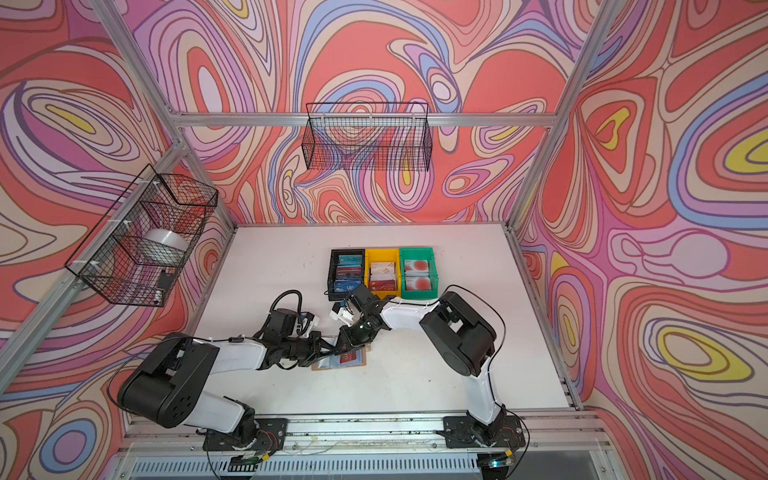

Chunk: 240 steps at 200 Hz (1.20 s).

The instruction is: Take the credit cards out of the card holder

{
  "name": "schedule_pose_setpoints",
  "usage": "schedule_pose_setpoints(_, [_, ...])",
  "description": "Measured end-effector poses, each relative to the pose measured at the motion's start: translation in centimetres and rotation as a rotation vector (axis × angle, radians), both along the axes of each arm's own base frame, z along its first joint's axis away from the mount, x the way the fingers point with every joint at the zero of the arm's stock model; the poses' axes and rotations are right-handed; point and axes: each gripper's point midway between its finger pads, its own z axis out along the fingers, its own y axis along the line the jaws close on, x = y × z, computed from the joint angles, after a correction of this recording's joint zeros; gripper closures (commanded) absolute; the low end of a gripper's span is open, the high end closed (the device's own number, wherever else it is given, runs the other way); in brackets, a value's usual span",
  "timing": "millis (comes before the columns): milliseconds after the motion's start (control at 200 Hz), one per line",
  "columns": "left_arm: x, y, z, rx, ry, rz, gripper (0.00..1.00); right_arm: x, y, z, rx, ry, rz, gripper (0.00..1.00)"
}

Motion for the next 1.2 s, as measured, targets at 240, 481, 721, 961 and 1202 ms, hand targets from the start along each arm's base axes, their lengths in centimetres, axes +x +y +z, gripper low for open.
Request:
schedule_pose_setpoints(240, [0.0,0.0,0.1,0.01,0.0,-0.006,1.0,1.4,-1.4,0.2,-0.033,-0.022,-0.047,0.85])
schedule_pose_setpoints(481, [-0.1,0.5,0.2,0.061,0.001,-0.004,1.0,2.1,-2.2,-1.6,-0.077,-0.003,-0.073,0.85])
schedule_pose_setpoints(721, [0.0,0.6,0.3,0.078,0.012,-0.01,1.0,2.5,-1.5,-1.9,-0.067,0.012,-0.064,0.85])
schedule_pose_setpoints(961, [0.2,0.6,0.9,0.084,0.005,-0.014,1.0,2.6,-1.3,-1.6,-0.062,0.009,-0.055,0.84])
schedule_pose_setpoints(1202, [0.4,0.6,2.8,0.084,-0.04,-0.016,1.0,2.5,-0.8,-1.5,-0.04,0.031,-0.04,0.84])
